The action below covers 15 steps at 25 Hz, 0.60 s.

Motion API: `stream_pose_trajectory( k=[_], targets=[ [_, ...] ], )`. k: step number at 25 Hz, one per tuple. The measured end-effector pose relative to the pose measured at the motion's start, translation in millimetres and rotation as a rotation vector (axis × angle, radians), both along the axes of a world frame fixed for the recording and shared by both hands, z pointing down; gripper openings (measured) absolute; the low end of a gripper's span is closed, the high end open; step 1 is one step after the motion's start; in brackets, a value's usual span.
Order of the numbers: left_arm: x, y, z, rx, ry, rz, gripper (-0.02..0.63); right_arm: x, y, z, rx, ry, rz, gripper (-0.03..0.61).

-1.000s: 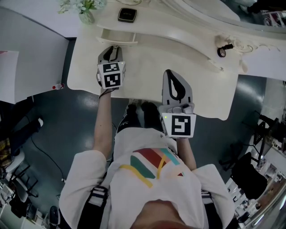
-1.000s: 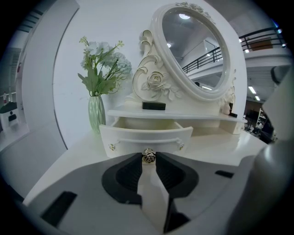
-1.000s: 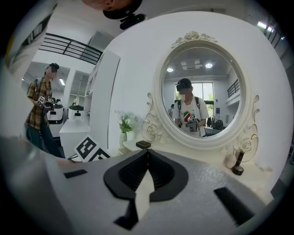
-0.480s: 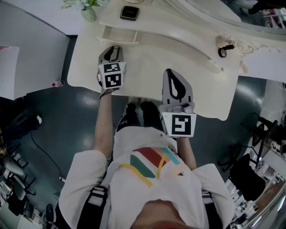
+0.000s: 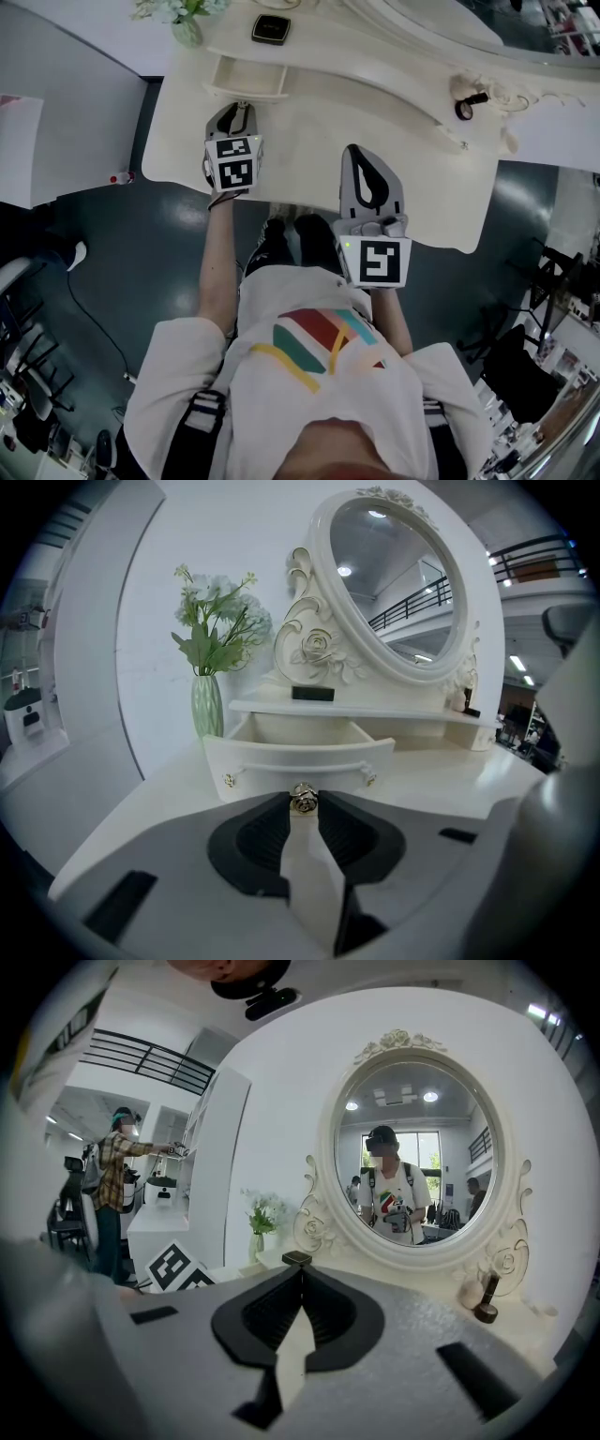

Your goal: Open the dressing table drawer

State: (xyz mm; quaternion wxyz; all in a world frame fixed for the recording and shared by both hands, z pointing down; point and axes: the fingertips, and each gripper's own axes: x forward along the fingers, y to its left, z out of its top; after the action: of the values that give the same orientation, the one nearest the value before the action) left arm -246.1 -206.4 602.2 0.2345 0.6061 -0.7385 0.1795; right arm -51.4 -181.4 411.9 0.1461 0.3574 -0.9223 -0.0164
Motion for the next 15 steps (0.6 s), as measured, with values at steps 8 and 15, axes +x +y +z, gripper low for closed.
stream_pose_trajectory(
  k=[8, 15],
  targets=[
    [-0.1, 1.6, -3.7, 0.006, -0.012, 0.005, 0.091, 0.7, 3.2, -0.3, -0.004, -0.003, -0.004, 0.000],
    [-1.4, 2.0, -2.1, 0.012, -0.015, -0.001, 0.091, 3.4, 5.3, -1.2, -0.002, -0.005, -0.001, 0.000]
  ],
)
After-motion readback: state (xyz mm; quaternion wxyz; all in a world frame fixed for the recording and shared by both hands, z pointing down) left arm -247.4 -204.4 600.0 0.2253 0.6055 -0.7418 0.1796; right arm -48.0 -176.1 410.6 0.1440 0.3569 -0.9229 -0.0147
